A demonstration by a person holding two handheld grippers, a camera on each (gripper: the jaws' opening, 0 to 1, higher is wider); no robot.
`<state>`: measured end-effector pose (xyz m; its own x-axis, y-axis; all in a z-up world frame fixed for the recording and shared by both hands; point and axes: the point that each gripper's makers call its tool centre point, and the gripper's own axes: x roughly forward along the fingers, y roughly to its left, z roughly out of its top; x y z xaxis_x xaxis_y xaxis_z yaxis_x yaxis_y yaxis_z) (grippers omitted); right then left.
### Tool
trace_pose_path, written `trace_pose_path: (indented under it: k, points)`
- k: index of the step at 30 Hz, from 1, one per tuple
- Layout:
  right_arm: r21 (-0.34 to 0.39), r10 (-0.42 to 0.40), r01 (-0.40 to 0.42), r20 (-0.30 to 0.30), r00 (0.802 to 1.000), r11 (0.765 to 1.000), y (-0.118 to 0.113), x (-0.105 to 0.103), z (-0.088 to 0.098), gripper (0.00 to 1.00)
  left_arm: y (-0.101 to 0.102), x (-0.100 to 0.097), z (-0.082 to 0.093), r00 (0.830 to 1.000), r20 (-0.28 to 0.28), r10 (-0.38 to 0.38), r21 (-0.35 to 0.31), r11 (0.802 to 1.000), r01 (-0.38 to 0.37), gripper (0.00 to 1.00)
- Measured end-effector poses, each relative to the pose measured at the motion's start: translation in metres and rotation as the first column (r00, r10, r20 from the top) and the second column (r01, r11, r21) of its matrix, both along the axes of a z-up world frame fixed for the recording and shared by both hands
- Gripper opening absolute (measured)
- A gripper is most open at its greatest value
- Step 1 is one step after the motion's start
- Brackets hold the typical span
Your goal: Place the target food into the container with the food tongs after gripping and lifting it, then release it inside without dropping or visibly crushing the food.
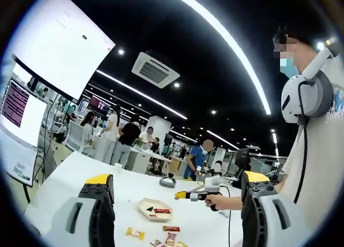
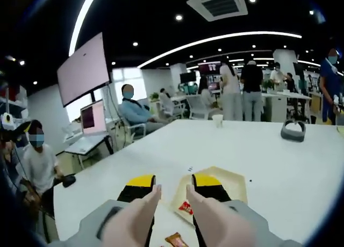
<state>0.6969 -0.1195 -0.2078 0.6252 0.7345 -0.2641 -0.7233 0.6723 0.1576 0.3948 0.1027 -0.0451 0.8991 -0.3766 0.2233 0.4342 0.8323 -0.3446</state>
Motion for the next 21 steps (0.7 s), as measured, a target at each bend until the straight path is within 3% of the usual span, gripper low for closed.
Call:
trace_pose_path:
  k: [5, 14, 21]
  points:
    - [-0.021, 0.016, -0.016, 0.01, 1.0, 1.0, -0.001, -0.004, 0.0, 0.26, -0.006, 0.005, -0.003, 1.0, -0.016, -0.023, 0.004, 1.0, 0.023, 0.99]
    - [-0.022, 0.013, -0.012, 0.011, 1.0, 1.0, -0.01, -0.006, 0.001, 0.26, -0.009, 0.014, 0.007, 0.999, -0.015, -0.039, 0.004, 0.999, 0.039, 0.99]
    - [-0.019, 0.047, -0.047, 0.018, 0.999, 0.999, -0.004, -0.02, 0.002, 0.26, -0.013, 0.022, 0.008, 0.997, -0.021, -0.07, 0.025, 0.997, 0.071, 0.99]
